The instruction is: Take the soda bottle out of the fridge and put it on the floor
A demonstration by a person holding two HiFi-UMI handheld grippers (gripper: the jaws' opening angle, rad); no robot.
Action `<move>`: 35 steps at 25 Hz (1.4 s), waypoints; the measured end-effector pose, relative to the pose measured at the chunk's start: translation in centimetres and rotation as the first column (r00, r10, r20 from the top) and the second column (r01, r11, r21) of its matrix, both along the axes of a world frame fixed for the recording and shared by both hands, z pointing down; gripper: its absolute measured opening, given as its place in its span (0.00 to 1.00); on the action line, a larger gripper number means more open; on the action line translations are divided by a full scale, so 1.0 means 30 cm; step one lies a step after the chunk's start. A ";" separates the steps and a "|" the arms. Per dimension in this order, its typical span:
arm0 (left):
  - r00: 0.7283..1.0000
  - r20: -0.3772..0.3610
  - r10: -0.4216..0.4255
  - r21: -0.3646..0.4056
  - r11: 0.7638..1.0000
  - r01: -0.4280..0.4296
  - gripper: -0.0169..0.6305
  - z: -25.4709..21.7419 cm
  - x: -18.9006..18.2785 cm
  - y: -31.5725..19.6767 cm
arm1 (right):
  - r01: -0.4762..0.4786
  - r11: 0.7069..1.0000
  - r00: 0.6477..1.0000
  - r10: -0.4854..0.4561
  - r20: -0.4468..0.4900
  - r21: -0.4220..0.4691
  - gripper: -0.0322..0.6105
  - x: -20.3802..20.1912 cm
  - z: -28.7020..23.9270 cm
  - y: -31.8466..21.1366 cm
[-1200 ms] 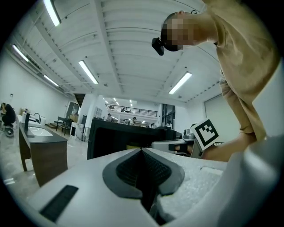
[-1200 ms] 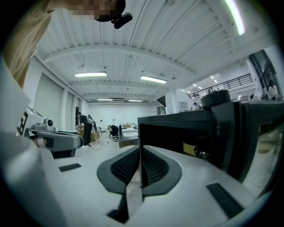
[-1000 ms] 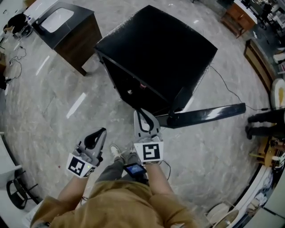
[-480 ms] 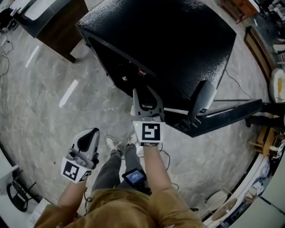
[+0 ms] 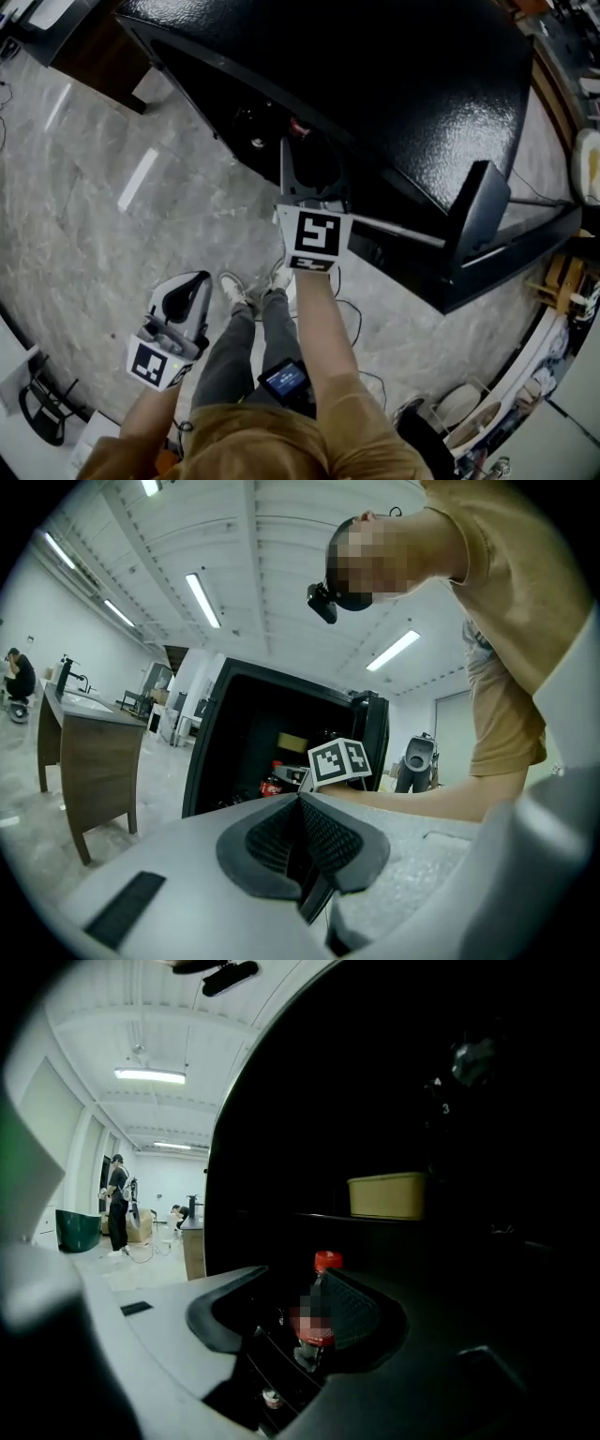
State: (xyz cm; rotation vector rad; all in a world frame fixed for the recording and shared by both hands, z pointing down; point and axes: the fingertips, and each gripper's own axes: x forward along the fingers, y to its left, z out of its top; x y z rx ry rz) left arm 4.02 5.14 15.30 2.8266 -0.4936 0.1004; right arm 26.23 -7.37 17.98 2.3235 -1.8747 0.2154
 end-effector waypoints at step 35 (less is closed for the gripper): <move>0.998 0.042 -0.049 -0.067 0.996 0.052 0.03 0.275 -0.056 -0.155 | -0.054 0.998 0.998 0.054 0.009 -0.038 0.51 0.151 0.282 -0.223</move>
